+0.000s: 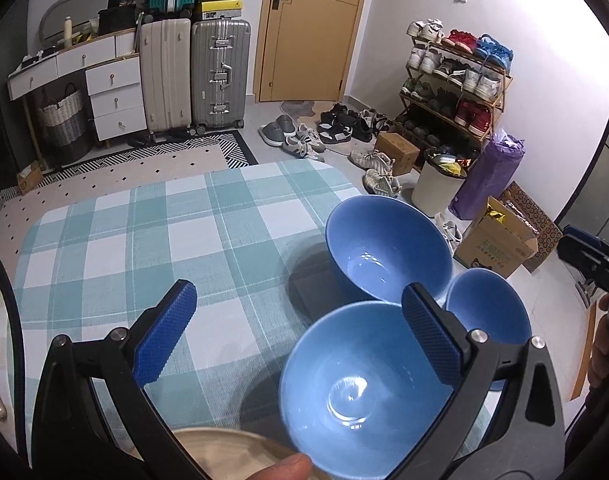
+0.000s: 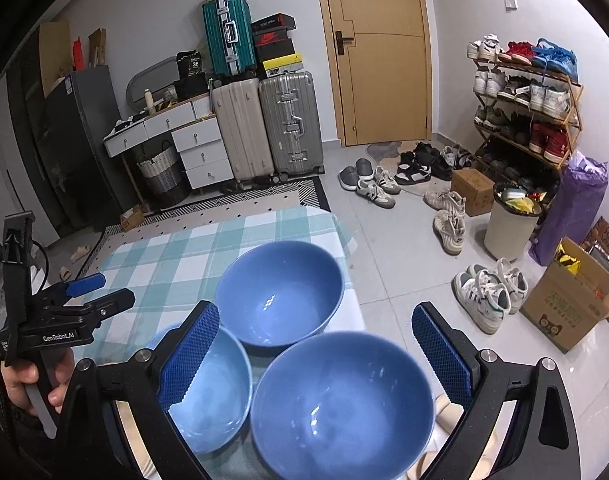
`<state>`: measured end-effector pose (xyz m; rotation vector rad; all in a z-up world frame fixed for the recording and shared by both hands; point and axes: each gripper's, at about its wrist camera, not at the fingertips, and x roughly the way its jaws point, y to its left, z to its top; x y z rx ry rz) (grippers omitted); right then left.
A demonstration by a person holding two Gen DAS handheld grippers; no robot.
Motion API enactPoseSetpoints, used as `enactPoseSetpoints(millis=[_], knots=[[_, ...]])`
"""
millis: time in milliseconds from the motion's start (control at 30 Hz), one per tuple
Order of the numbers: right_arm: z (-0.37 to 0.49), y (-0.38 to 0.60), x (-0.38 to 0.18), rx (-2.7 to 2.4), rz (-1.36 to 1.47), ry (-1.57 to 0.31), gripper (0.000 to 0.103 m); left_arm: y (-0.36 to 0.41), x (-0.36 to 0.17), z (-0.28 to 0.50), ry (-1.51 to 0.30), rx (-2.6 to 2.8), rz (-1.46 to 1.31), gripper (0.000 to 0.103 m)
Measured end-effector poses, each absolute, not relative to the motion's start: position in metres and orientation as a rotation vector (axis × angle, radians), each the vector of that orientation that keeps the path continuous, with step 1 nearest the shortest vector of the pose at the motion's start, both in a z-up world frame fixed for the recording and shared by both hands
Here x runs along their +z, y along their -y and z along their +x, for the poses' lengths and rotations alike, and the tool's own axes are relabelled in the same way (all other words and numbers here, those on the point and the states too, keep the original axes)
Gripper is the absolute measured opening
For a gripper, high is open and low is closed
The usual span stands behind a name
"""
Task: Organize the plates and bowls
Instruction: 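Withdraw the left tool and move it to the rim of a blue bowl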
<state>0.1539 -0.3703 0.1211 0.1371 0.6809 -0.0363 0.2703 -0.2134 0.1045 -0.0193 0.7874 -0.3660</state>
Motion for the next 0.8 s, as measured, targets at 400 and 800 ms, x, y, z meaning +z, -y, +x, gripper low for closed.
enactPoseSetpoints(millis=[400, 800], knots=[[0.191, 0.391, 0.103, -0.005, 0.187, -0.734, 0.099, 0.233, 0.084, 0.312, -0.834, -0.354, -0.022, 0.102], [0.226, 0.414, 0.066, 0.017, 0.295, -0.814, 0.097, 0.263, 0.063, 0.339, -0.886, -0.363, 0.012, 0.101]])
